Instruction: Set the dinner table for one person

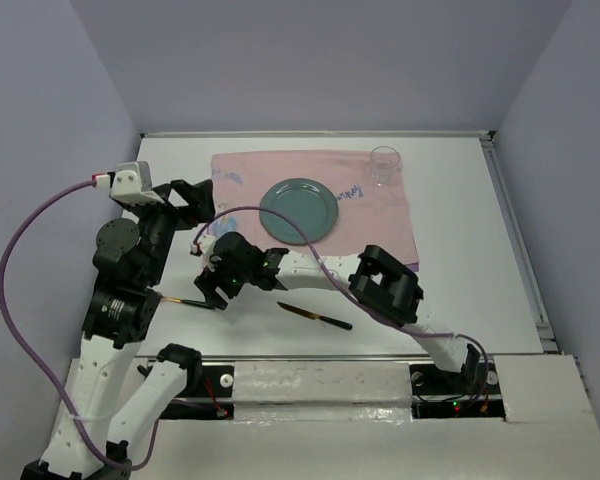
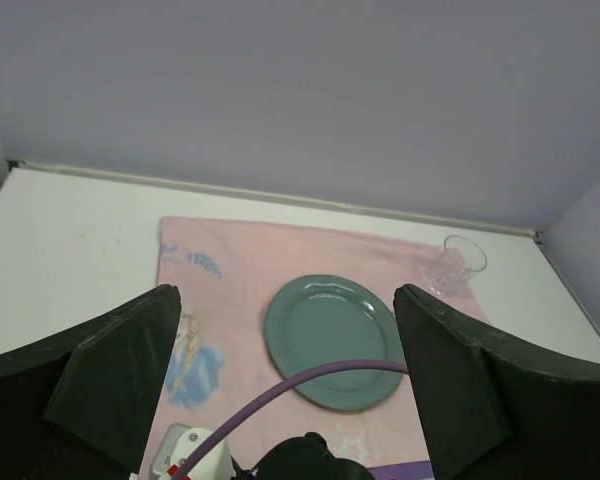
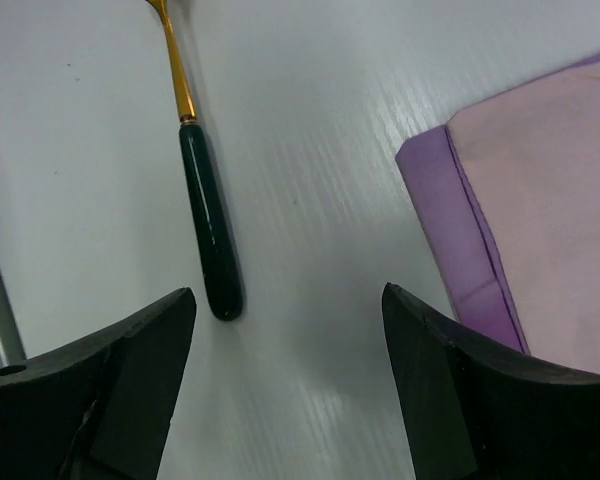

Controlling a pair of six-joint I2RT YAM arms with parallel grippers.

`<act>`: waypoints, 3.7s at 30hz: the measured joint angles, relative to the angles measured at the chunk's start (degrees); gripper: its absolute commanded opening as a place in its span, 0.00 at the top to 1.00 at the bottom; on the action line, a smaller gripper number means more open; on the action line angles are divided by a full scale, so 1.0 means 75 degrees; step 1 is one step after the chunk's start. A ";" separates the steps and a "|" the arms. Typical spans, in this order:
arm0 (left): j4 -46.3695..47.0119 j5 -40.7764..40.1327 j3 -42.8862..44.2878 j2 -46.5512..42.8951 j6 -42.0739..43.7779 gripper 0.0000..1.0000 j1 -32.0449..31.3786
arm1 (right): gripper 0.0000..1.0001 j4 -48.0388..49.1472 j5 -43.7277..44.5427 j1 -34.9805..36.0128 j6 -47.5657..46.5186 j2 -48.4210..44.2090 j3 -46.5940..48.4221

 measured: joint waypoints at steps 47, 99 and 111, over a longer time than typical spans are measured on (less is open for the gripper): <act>0.0647 0.0933 -0.1276 -0.0402 -0.0848 0.14 -0.0012 | 1.00 0.5391 -0.0938 -0.2154 0.4794 -0.4401 -0.5619; 0.5910 0.4001 -0.4704 0.0889 -0.4634 0.49 -0.0216 | 1.00 1.0063 -0.3276 -0.3372 0.8247 -0.3879 -0.6956; 0.6432 0.3911 -0.4806 0.1373 -0.4739 0.51 -0.0420 | 1.00 1.0413 -0.3485 -0.3281 0.8740 -0.3634 -0.6843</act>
